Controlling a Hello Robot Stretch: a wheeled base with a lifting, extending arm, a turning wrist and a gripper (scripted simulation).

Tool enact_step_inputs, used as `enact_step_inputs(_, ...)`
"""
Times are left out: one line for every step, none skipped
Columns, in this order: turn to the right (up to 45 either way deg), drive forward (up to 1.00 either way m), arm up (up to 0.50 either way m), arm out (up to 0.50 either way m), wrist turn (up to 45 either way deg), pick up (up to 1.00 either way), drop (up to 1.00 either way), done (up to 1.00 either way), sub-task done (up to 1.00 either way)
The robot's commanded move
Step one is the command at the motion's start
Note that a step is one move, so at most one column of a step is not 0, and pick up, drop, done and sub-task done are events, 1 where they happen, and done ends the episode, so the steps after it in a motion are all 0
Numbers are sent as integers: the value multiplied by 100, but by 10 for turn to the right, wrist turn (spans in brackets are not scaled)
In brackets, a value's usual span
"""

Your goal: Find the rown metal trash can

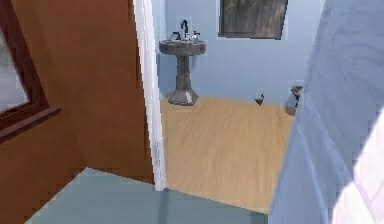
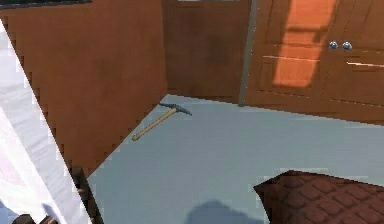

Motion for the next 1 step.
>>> enact_step_inputs(0, 10, 0, 0, 0, 0, 0, 0, 0)
